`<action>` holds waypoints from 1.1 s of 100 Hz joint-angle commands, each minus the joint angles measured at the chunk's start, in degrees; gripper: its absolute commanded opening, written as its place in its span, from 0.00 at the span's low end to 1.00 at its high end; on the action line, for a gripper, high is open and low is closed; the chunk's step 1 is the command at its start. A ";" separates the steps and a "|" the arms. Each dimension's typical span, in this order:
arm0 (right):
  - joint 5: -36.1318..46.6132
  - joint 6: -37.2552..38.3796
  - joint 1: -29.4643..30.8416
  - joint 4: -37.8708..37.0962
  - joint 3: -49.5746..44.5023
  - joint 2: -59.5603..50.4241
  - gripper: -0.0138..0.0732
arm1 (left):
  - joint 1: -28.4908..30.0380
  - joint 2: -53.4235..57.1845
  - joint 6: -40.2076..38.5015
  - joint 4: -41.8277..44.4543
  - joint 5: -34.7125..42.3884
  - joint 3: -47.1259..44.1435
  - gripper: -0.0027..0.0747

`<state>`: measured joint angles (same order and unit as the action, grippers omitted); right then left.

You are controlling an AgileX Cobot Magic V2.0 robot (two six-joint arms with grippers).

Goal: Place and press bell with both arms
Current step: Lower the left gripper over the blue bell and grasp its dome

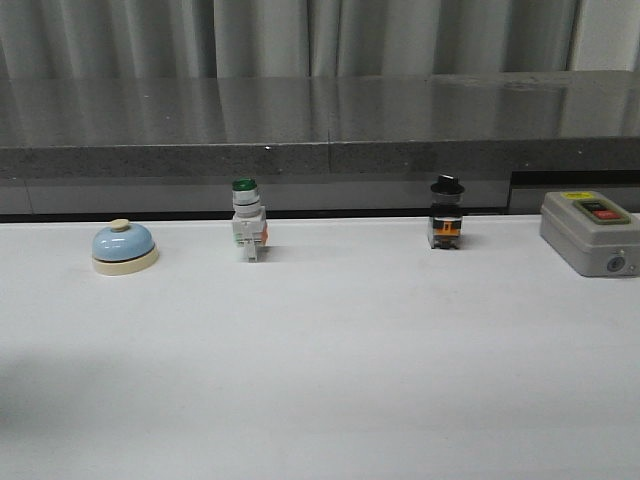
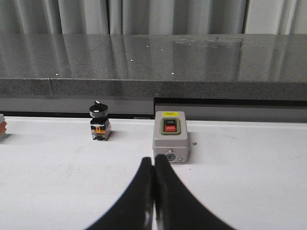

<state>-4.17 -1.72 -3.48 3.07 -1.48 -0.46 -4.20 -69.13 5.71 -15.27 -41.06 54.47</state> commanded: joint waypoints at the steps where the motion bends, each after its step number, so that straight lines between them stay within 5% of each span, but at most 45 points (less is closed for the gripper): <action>1: 4.89 -0.05 0.34 -0.57 0.78 -0.94 0.09 | -2.81 -4.41 1.05 -1.65 4.84 4.37 0.92; 54: 4.89 -0.05 0.34 -0.57 0.78 -0.94 0.09 | -4.40 -27.89 1.15 0.93 7.62 20.29 0.92; 110: 4.89 -0.05 0.34 -0.57 0.78 -0.94 0.09 | -4.28 -39.45 1.39 1.92 15.39 22.65 0.92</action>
<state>-4.17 -1.72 -3.48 3.07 -1.48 -0.46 -8.16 -110.35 6.88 -12.92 -29.60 75.31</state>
